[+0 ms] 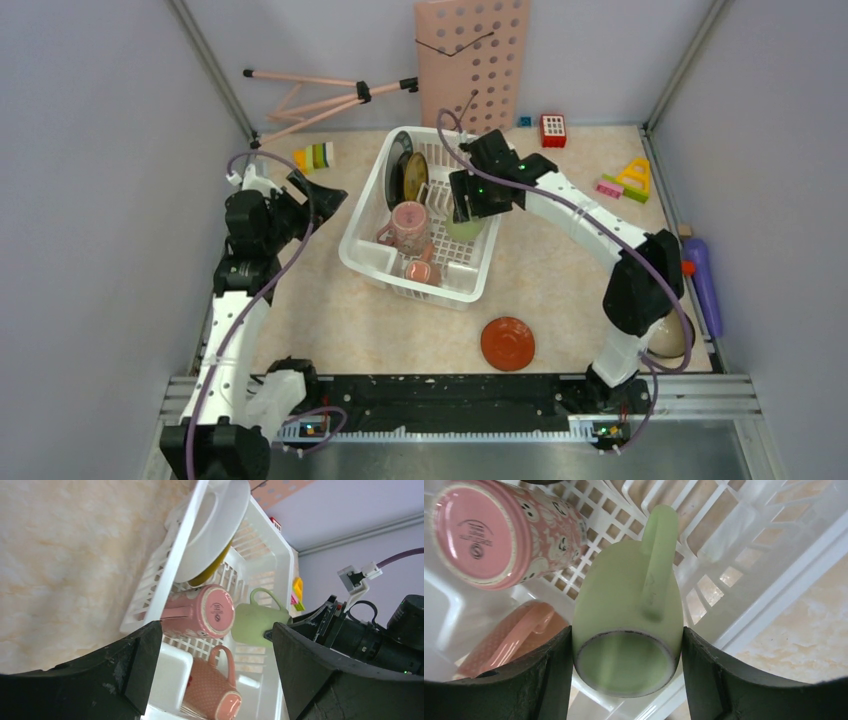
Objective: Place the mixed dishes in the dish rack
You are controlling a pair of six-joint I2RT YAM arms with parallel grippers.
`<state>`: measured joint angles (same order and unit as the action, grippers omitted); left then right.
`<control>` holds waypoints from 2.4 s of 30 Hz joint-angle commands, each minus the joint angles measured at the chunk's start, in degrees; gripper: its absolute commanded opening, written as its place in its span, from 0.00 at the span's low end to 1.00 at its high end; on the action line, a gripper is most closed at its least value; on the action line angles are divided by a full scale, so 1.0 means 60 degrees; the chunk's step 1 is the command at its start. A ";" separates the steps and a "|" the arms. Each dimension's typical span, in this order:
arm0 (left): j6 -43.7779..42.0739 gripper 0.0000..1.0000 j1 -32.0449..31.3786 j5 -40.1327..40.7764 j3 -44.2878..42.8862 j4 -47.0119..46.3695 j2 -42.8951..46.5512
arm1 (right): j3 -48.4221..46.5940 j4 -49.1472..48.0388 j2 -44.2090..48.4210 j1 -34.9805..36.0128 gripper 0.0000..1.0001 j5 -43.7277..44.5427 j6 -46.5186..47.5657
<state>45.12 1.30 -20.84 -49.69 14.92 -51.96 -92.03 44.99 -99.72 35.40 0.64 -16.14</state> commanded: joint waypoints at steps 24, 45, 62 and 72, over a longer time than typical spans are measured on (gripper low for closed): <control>-0.0751 0.85 0.0079 0.0477 0.0523 -0.0351 0.0762 | 0.0641 -0.0949 -0.0156 0.1218 0.99 0.0589 0.0208; -0.0937 0.86 -0.1070 -0.0249 0.0476 -0.0902 0.0725 | 0.2003 -0.1001 0.4473 0.0034 0.90 0.1731 -0.0291; -0.2340 0.85 -0.3014 0.1000 -0.0510 0.0319 0.0470 | 0.8120 -0.0841 0.9753 -0.2146 0.81 0.0528 -0.3371; -0.3166 0.81 -0.3015 0.1270 -0.1138 0.2220 0.0325 | 1.1805 -0.2308 1.1308 -0.2133 0.76 -0.1736 -0.5140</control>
<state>28.25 -16.60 -14.35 -55.61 25.36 -51.40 -26.72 37.74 -35.86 22.96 -3.29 -41.17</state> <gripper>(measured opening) 0.811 0.761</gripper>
